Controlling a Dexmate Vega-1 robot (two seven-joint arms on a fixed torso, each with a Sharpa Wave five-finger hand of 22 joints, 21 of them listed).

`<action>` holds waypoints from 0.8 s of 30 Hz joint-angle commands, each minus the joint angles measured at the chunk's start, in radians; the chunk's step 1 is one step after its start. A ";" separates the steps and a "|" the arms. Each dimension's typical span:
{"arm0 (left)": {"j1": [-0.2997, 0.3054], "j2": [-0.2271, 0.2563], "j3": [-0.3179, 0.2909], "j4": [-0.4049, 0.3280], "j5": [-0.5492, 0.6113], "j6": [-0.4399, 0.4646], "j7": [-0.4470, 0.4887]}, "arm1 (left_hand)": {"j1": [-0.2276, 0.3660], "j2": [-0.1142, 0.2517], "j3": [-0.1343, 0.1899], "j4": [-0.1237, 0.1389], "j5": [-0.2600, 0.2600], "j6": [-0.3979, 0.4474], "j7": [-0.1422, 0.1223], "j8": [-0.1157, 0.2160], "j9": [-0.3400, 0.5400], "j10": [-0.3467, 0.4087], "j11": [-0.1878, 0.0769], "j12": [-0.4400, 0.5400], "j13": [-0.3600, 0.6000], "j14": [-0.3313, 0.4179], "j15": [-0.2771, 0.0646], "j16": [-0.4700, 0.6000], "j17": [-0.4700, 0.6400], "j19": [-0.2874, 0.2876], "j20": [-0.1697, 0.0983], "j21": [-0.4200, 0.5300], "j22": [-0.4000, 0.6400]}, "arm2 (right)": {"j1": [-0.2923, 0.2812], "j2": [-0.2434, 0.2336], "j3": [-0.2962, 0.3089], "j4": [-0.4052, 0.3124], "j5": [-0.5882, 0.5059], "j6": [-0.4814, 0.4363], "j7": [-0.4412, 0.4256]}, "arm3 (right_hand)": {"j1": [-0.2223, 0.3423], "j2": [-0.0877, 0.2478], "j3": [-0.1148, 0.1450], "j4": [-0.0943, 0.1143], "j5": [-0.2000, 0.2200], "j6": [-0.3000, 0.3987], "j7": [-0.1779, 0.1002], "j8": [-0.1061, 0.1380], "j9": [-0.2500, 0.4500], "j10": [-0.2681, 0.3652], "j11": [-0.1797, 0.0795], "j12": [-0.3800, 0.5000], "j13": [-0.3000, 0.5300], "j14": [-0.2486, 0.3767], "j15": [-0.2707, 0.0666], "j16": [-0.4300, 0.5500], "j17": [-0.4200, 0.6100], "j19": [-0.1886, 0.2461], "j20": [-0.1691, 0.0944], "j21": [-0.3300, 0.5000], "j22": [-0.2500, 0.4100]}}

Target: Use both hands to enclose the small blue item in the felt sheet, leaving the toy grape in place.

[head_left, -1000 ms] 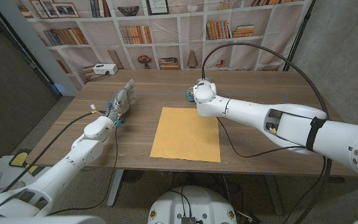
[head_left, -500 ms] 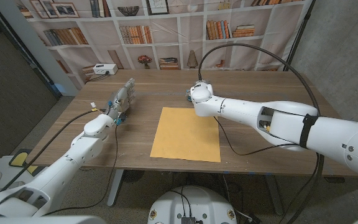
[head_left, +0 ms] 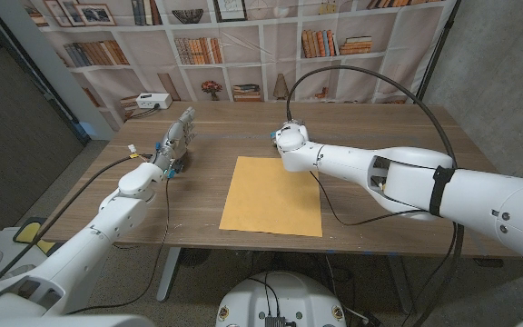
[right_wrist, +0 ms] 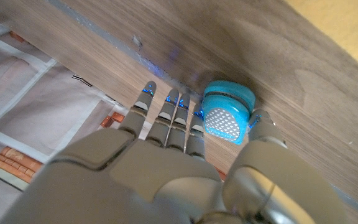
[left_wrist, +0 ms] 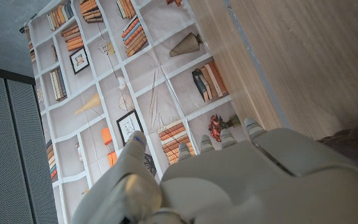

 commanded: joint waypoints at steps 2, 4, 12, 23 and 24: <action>-0.012 -0.003 0.006 0.007 0.009 -0.022 -0.027 | 0.000 0.012 0.008 0.002 0.006 0.007 0.000 0.004 0.002 -0.019 0.004 0.004 0.004 -0.032 0.007 0.004 0.004 -0.078 0.011 0.001 0.003 | -0.054 -0.005 0.022 -0.011 -0.031 -0.014 -0.160 | 0.149 0.033 0.011 -0.010 0.009 0.150 -0.014 0.017 0.006 0.160 -0.016 0.153 0.079 0.203 -0.093 0.187 0.165 0.090 -0.037 0.021 0.011; -0.014 -0.002 0.008 0.007 0.012 -0.019 -0.026 | 0.000 0.012 0.008 0.002 0.006 0.008 -0.001 0.004 0.002 -0.018 0.004 0.004 0.004 -0.031 0.007 0.005 0.005 -0.077 0.008 0.002 0.003 | -0.073 -0.014 0.040 -0.029 -0.034 -0.020 -0.214 | 0.216 0.060 0.003 -0.001 0.004 0.260 -0.014 0.038 0.013 0.227 -0.020 0.238 0.133 0.243 -0.098 0.284 0.274 0.108 -0.050 0.025 0.016; -0.025 -0.002 0.019 0.013 0.016 -0.007 -0.034 | -0.001 0.011 0.010 0.002 0.005 0.003 -0.001 0.001 0.003 -0.023 0.002 0.001 0.004 -0.033 0.006 0.004 0.004 -0.080 0.011 0.001 0.004 | -0.143 -0.079 0.113 -0.148 -0.039 -0.017 -0.372 | 0.324 0.152 0.075 0.037 -0.025 0.545 -0.020 0.150 0.031 0.399 -0.040 0.404 0.231 0.340 -0.133 0.358 0.384 0.150 -0.080 0.049 0.021; -0.049 0.001 0.039 0.028 0.039 -0.010 -0.055 | 0.000 0.010 0.014 0.002 0.005 -0.007 -0.002 -0.003 0.003 -0.024 0.000 0.001 0.004 -0.032 0.007 0.005 0.004 -0.083 0.010 -0.001 0.004 | -0.251 -0.164 0.214 -0.392 -0.059 -0.119 -0.517 | 0.370 0.142 0.142 0.036 -0.048 0.638 0.034 0.200 0.051 0.507 -0.026 0.449 0.214 0.400 -0.126 0.349 0.397 0.148 -0.080 0.054 0.021; -0.051 0.001 0.041 0.029 0.043 -0.012 -0.056 | 0.000 0.010 0.014 0.002 0.005 -0.008 -0.002 -0.003 0.003 -0.024 -0.001 0.001 0.004 -0.032 0.008 0.004 0.004 -0.079 0.009 0.001 0.004 | -0.258 -0.169 0.220 -0.414 -0.058 -0.136 -0.515 | 0.377 0.139 0.148 0.031 -0.050 0.642 0.035 0.204 0.054 0.519 -0.018 0.456 0.216 0.401 -0.126 0.347 0.398 0.147 -0.079 0.054 0.021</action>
